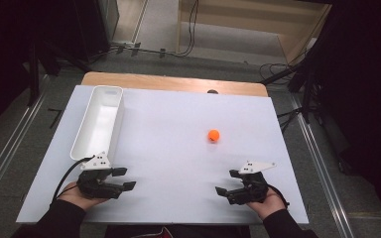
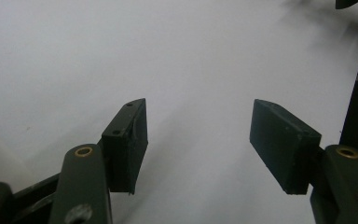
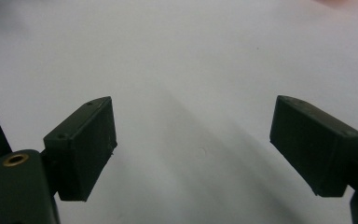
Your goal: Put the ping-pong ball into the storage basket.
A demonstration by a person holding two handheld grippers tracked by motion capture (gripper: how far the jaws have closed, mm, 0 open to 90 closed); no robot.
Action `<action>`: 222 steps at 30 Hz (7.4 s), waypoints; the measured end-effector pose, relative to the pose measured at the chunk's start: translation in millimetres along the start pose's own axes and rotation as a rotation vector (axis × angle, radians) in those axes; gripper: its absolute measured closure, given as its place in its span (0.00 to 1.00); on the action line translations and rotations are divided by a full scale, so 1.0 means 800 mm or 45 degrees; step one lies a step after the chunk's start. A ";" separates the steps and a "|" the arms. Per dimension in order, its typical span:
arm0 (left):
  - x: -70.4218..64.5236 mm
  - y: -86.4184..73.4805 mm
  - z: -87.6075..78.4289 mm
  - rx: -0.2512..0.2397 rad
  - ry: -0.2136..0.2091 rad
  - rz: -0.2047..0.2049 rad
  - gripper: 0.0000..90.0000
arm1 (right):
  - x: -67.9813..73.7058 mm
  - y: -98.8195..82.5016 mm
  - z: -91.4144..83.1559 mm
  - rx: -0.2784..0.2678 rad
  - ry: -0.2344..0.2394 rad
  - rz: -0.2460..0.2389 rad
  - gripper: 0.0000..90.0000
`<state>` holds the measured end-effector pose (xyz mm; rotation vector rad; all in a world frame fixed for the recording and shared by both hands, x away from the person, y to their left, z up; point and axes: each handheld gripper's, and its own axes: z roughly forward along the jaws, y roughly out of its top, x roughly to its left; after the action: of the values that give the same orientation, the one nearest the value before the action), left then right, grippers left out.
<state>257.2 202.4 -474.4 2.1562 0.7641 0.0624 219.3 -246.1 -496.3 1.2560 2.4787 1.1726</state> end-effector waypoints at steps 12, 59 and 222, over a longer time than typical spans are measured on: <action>0.004 0.000 0.000 0.004 -0.008 -0.021 0.37 | -0.004 0.002 0.001 -0.014 0.012 0.025 0.15; 0.002 0.003 0.003 0.035 -0.036 -0.013 0.37 | 0.000 0.001 0.002 0.004 0.021 0.014 0.15; -0.024 0.191 0.169 0.027 -0.132 0.141 0.02 | -0.006 -0.003 -0.005 -0.004 0.008 0.016 0.15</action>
<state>357.7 25.8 -447.9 2.2027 0.5880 -0.0001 218.9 -252.8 -496.1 1.2705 2.4760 1.1850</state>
